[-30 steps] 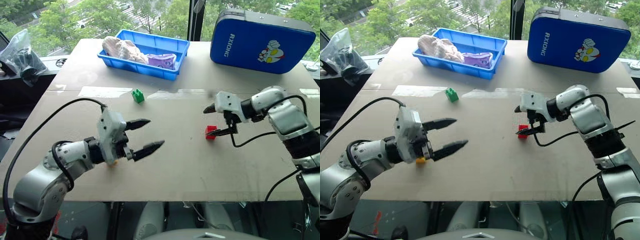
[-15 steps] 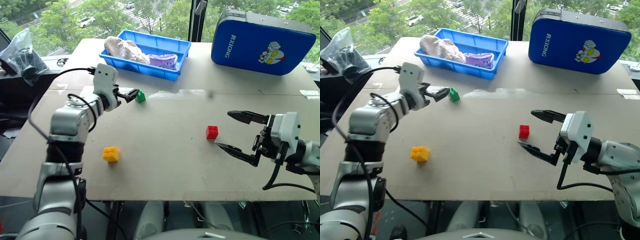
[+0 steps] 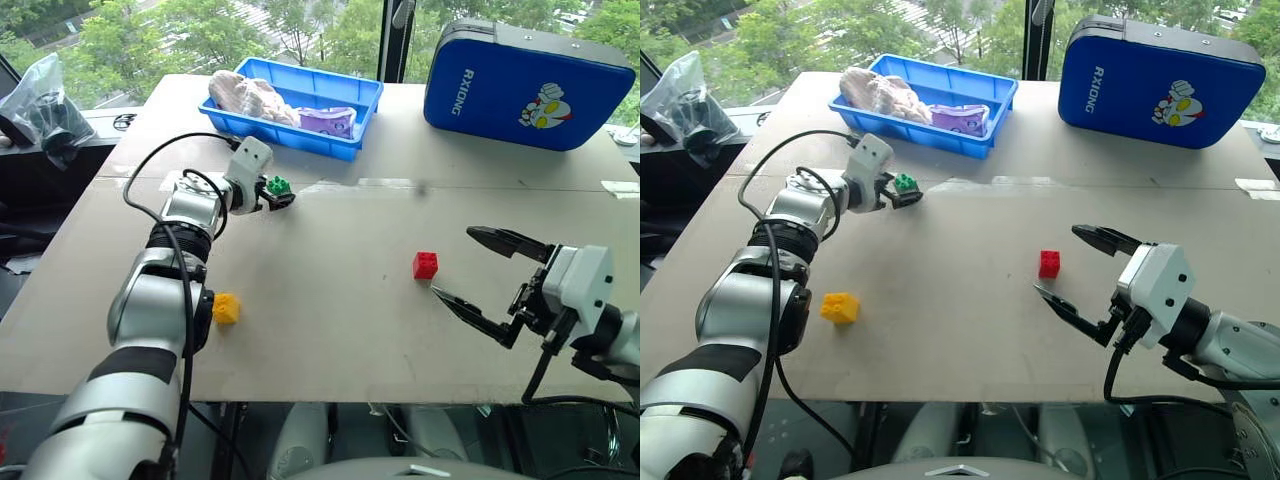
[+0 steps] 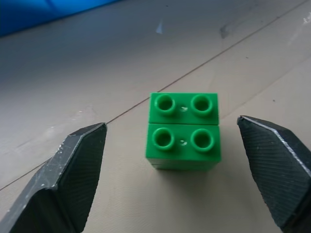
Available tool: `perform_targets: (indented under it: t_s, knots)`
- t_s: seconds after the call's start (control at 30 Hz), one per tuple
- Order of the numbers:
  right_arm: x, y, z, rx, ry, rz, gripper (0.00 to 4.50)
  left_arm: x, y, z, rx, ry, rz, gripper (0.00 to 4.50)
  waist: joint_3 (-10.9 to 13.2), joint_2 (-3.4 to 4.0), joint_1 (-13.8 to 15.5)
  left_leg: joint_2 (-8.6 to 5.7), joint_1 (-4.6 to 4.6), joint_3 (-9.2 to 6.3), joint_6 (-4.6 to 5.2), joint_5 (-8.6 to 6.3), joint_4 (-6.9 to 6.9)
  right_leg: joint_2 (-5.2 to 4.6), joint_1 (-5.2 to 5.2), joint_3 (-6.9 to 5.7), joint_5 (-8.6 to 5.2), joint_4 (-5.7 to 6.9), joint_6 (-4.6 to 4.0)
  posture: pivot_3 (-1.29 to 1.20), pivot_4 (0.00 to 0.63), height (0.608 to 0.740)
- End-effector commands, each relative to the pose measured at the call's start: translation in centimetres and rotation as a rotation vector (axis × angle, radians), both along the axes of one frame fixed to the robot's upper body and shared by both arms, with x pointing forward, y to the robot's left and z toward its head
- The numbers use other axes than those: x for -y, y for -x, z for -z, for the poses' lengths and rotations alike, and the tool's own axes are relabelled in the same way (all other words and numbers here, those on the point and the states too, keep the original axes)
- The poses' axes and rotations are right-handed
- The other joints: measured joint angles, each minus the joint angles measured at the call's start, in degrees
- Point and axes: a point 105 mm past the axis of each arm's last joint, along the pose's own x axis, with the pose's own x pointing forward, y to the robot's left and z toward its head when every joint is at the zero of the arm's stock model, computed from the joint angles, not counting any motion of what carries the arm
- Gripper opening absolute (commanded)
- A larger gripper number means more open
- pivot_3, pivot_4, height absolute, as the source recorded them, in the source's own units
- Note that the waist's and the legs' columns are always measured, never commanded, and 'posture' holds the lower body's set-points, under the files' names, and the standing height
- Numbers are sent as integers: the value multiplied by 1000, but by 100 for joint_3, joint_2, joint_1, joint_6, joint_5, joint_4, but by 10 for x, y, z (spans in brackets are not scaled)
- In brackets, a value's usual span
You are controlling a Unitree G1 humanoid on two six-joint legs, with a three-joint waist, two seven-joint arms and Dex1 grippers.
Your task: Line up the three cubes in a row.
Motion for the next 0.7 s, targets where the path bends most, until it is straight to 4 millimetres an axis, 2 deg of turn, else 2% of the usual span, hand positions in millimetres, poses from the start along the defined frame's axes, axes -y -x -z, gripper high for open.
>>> perform_targets:
  t_s: [0.03,0.07,0.1,0.13,0.27,0.43,0.57,0.7]
  knots:
    - [3,6,-10,66,20,21,4500,1,-2,-13,33,-14,40,2621,-1,-3,-13,0,2,1,0,0,0,0,0,1,0,1,1,0,150,740]
    - [4,6,-10,64,24,25,4500,2,-1,-12,31,-16,54,2211,-1,-3,-11,1,2,0,0,0,0,0,0,1,0,2,1,0,150,740]
    - [5,7,-10,60,24,28,4500,2,-1,-12,37,-16,65,1597,-2,-4,-8,3,2,-1,0,0,0,0,0,0,0,3,1,0,150,740]
    - [6,7,-9,57,24,31,4500,2,-1,-12,40,-14,73,1261,-2,-4,-5,3,3,-2,0,0,0,0,0,-1,0,4,1,0,150,740]
    - [8,9,-7,45,30,35,4500,8,5,-21,89,-32,198,1270,-2,-5,-3,5,2,-2,0,0,1,0,0,-2,1,5,0,0,150,740]
    - [10,11,-5,23,23,26,4500,34,37,-30,77,7,564,1270,-2,-4,-6,7,2,-2,0,0,1,0,0,-1,0,4,-1,0,150,740]
    - [16,19,4,-34,74,-1,4500,67,75,-11,-19,-50,850,1270,-3,-3,0,9,3,0,0,0,1,-2,1,3,0,4,-1,0,150,740]
    - [22,25,11,-83,109,-12,4500,95,89,-1,-33,-78,922,1270,-3,-4,10,10,2,-5,1,0,10,-2,3,2,1,7,-1,0,150,740]
